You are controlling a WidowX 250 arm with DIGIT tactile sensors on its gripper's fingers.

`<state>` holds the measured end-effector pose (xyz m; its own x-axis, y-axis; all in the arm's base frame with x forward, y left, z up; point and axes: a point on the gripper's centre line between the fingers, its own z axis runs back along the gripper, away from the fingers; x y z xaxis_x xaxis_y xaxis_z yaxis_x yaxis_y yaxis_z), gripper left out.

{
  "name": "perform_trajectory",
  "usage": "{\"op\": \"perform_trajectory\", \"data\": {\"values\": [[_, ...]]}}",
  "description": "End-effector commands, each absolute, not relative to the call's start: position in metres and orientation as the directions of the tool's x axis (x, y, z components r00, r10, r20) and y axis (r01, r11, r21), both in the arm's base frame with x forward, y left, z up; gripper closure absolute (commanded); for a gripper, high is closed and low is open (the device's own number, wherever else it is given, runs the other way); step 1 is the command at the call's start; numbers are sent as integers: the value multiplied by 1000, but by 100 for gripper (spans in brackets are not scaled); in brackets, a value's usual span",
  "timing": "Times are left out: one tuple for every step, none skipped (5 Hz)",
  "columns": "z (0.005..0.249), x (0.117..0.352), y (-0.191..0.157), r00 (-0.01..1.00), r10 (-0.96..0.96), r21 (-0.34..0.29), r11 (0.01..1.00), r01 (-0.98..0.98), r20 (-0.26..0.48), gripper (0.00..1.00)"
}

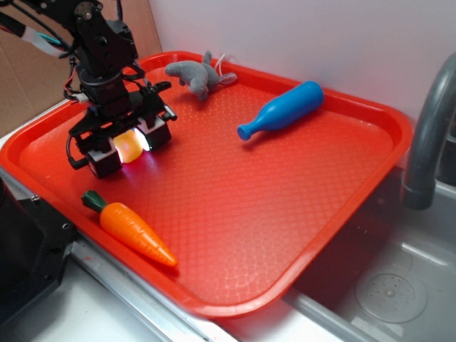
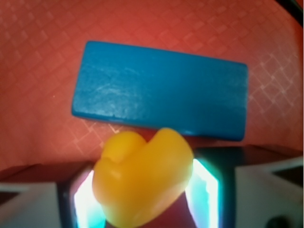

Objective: Grab the yellow duck.

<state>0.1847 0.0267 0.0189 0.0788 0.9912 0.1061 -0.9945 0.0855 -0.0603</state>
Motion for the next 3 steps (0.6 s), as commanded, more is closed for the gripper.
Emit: {"op": "perform_trajectory", "data": {"values": [[68, 185, 31, 332, 937, -88, 342, -936, 112, 100], [106, 184, 28, 551, 822, -84, 565, -821, 147, 100], [134, 191, 23, 742, 667, -91, 745, -661, 73, 100]]}}
